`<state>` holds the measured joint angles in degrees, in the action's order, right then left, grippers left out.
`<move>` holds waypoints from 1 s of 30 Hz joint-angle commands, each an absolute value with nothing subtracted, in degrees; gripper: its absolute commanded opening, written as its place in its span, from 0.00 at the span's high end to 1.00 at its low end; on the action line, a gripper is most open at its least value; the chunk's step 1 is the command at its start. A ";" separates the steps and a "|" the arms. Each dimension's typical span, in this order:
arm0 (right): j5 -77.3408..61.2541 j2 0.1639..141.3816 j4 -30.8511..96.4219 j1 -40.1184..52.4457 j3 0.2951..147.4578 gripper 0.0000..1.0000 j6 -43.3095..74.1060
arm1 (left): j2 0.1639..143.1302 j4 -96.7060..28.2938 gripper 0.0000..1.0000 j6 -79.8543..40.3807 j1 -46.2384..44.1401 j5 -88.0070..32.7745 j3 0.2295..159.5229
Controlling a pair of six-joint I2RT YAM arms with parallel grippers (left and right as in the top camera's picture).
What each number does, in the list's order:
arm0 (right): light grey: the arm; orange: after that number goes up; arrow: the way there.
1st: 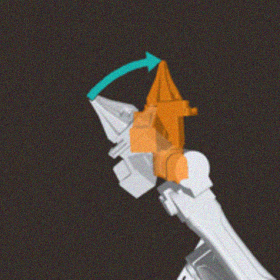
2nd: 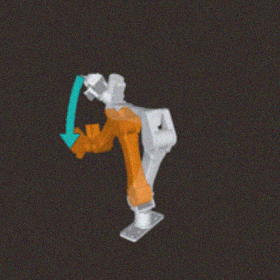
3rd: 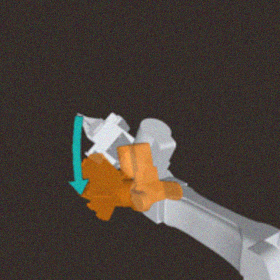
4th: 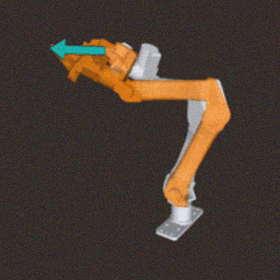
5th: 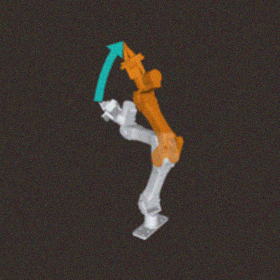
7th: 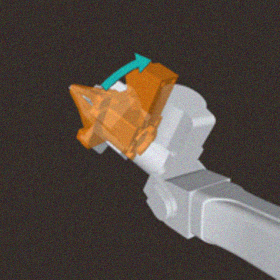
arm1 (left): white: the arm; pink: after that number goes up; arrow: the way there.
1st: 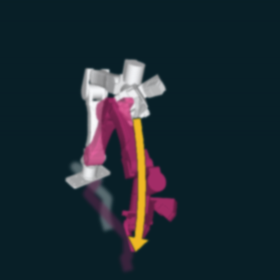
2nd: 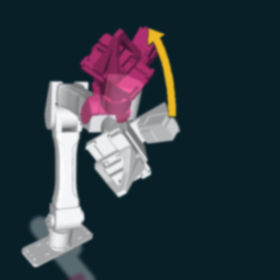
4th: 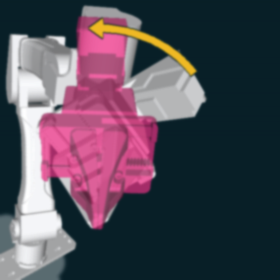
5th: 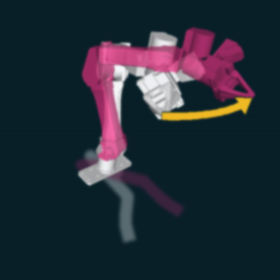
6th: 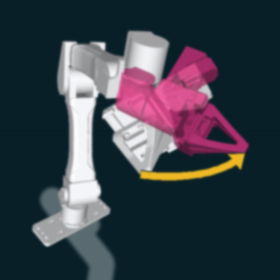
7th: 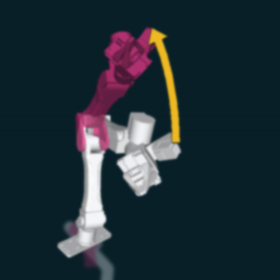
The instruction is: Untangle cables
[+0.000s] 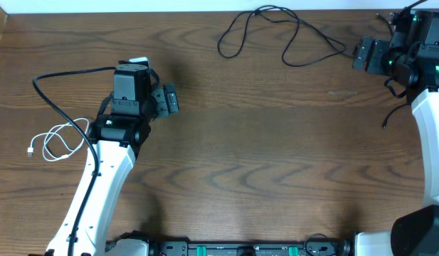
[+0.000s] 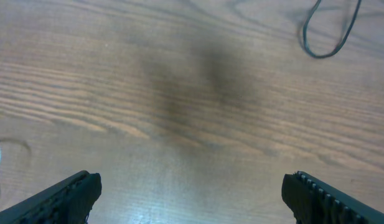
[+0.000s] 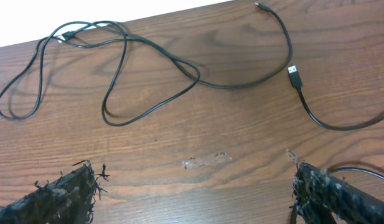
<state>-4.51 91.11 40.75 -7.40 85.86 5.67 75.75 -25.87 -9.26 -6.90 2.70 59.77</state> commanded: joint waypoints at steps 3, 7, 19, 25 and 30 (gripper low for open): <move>-4.64 91.09 40.82 -7.84 86.19 0.01 6.37 | 75.68 -24.14 0.02 -10.66 -7.16 1.93 59.86; -4.64 91.09 40.80 -7.84 86.19 0.01 6.37 | 75.40 -21.67 0.02 -10.66 -7.46 1.91 58.33; -4.64 91.09 40.82 -7.84 86.19 0.01 6.37 | 67.11 -7.70 0.02 -10.85 -7.46 1.93 45.69; -4.64 91.09 40.82 -7.84 86.19 0.01 6.37 | 60.40 0.23 0.02 -10.87 -7.46 1.93 37.52; -4.64 91.09 40.86 -7.84 86.19 0.01 6.37 | 54.63 7.90 0.02 -10.87 -7.46 1.93 30.22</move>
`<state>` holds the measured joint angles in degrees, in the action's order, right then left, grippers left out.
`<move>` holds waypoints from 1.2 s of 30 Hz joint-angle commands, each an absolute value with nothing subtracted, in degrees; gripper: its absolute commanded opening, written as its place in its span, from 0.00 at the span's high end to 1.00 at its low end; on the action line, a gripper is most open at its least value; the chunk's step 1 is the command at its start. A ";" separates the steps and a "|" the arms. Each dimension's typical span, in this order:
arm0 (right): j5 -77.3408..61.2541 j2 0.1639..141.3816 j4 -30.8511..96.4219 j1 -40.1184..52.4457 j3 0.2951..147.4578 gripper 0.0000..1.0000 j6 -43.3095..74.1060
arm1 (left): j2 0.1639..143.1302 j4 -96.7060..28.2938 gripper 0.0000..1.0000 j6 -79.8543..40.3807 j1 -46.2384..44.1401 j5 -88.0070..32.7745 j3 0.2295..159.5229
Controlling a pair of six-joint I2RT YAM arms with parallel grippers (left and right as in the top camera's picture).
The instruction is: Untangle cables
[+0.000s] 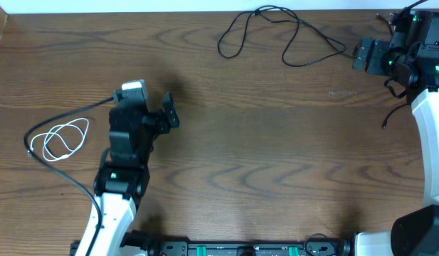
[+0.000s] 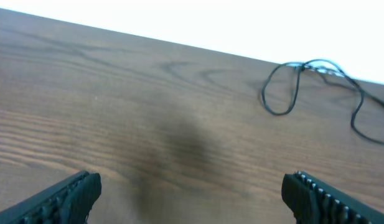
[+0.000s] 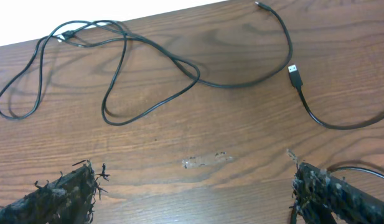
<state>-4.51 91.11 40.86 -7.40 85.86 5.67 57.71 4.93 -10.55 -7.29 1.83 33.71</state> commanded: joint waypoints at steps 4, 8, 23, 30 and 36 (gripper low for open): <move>-4.64 91.09 40.99 -7.84 86.19 0.01 6.37 | 50.52 15.09 0.02 -10.87 -7.46 1.93 23.83; -4.64 91.09 40.99 -7.84 86.19 0.01 6.37 | 47.33 23.94 0.02 -10.87 -7.46 1.93 16.60; -4.64 91.09 40.99 -7.81 86.19 0.01 6.37 | 42.02 50.02 0.02 -10.87 -7.46 1.96 0.25; -4.64 91.09 40.99 -7.84 86.19 0.01 6.37 | 41.39 48.64 0.02 -10.85 -7.46 1.96 0.25; -4.64 91.09 40.99 -7.84 86.19 0.01 6.37 | 37.58 40.25 0.02 -10.85 -7.46 1.98 0.25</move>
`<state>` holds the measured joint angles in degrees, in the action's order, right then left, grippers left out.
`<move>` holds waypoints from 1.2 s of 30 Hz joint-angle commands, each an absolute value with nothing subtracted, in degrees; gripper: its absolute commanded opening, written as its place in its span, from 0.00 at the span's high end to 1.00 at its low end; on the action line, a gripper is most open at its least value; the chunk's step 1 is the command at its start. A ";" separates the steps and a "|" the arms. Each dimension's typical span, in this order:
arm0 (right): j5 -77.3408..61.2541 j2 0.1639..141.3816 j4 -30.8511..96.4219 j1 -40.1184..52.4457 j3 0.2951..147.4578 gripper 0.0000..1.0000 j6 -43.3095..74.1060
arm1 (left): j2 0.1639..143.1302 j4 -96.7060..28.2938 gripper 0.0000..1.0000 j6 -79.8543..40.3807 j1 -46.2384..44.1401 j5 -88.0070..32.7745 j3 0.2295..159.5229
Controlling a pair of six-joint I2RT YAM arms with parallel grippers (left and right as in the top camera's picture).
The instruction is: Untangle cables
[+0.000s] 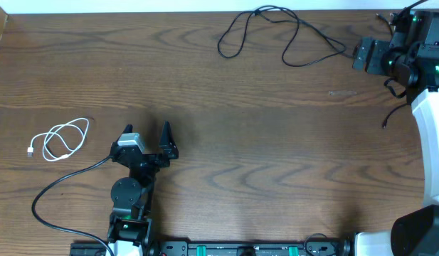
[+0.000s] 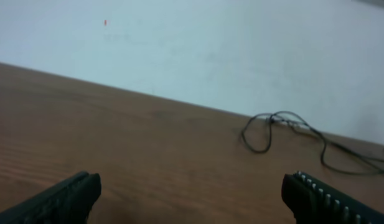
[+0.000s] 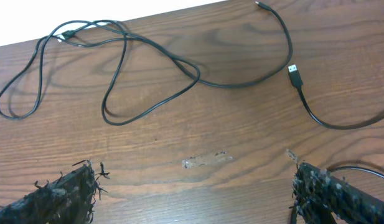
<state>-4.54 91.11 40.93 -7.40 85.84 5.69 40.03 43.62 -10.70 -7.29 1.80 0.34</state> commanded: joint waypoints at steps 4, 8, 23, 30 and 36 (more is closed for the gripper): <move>-4.64 91.09 40.99 -7.84 86.19 0.01 6.37 | 34.50 32.86 0.02 -10.85 -7.46 1.98 0.25; -4.64 91.09 41.01 -7.84 86.19 0.01 6.37 | 29.82 23.46 0.02 -10.85 -7.46 1.96 0.25; -4.64 91.09 40.99 -7.84 86.19 0.01 6.37 | 8.99 3.75 0.02 -10.85 -7.49 1.96 0.25; -4.64 91.09 41.01 -7.84 86.19 0.01 6.37 | 2.17 -3.40 0.02 -10.85 -7.46 1.96 0.25; -4.64 91.09 41.01 -7.84 86.19 0.01 6.37 | 0.08 -4.08 0.02 -10.83 -7.75 1.98 0.25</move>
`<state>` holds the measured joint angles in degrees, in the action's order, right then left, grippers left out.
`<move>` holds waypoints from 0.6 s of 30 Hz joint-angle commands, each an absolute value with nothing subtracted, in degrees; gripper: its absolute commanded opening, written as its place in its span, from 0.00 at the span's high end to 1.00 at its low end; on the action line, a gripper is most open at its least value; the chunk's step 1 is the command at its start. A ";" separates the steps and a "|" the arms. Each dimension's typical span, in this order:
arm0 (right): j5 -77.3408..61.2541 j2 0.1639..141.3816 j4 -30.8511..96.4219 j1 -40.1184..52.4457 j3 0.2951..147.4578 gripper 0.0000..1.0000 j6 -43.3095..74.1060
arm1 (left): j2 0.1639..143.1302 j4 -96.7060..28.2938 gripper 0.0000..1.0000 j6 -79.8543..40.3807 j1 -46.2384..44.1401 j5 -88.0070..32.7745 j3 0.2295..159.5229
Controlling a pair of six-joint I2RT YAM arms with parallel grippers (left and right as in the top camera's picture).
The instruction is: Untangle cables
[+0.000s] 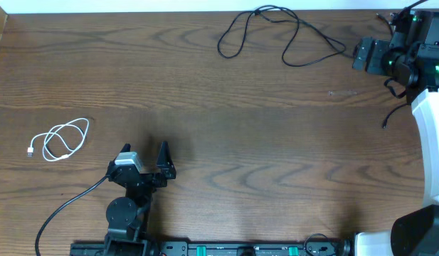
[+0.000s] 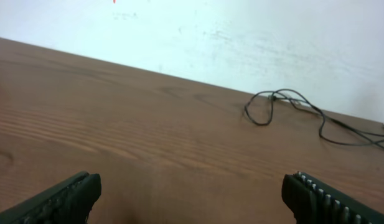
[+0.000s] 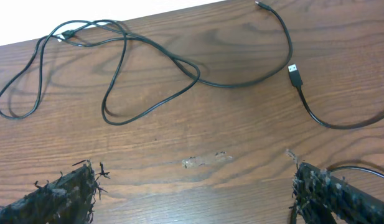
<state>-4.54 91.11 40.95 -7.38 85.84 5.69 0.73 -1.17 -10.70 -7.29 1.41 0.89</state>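
A black cable (image 1: 276,32) lies in loose loops at the table's far edge; it also shows as the black cable (image 3: 117,68) and, far off, the black cable (image 2: 285,102). A coiled white cable (image 1: 59,139) rests at the left. My left gripper (image 1: 144,162) is folded back at the near edge, open and empty, its fingers wide apart in the left wrist view (image 2: 192,199). My right gripper (image 1: 363,55) hovers at the far right, open (image 3: 195,193), with nothing between its fingers.
A second black lead with a USB plug (image 3: 294,76) runs off to the right near the right arm. A small pale scuff (image 3: 207,160) marks the wood. The table's far edge meets a white wall (image 2: 241,37).
My left arm drew slightly further back toward the near edge; its camera now tilts a bit lower, showing more table. The right arm and both cables are unchanged.
My left gripper was open beside the white cable at the left, looking down at the table. It then stood further toward the near edge at each moment, its view rising to the far wall. The right gripper stayed open at the far right throughout.
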 commanded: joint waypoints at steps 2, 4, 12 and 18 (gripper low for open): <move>-4.64 91.09 41.01 -7.84 86.19 0.01 6.37 | 0.08 -4.10 0.02 -10.81 -8.01 2.00 0.25; -4.64 91.09 41.01 -7.84 86.19 0.01 6.37 | 0.08 -4.08 0.02 -10.81 -8.34 2.00 0.25; -4.64 91.09 41.01 -7.84 86.19 0.01 6.37 | 0.08 -4.05 0.02 -9.30 -8.49 2.20 0.25; -4.64 91.09 40.99 -7.84 86.19 0.01 6.37 | 0.08 -4.12 0.02 -2.70 -8.49 1.87 0.25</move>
<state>-4.51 91.11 40.95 -7.40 85.84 5.69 0.62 -1.23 -7.60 -8.32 1.41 0.91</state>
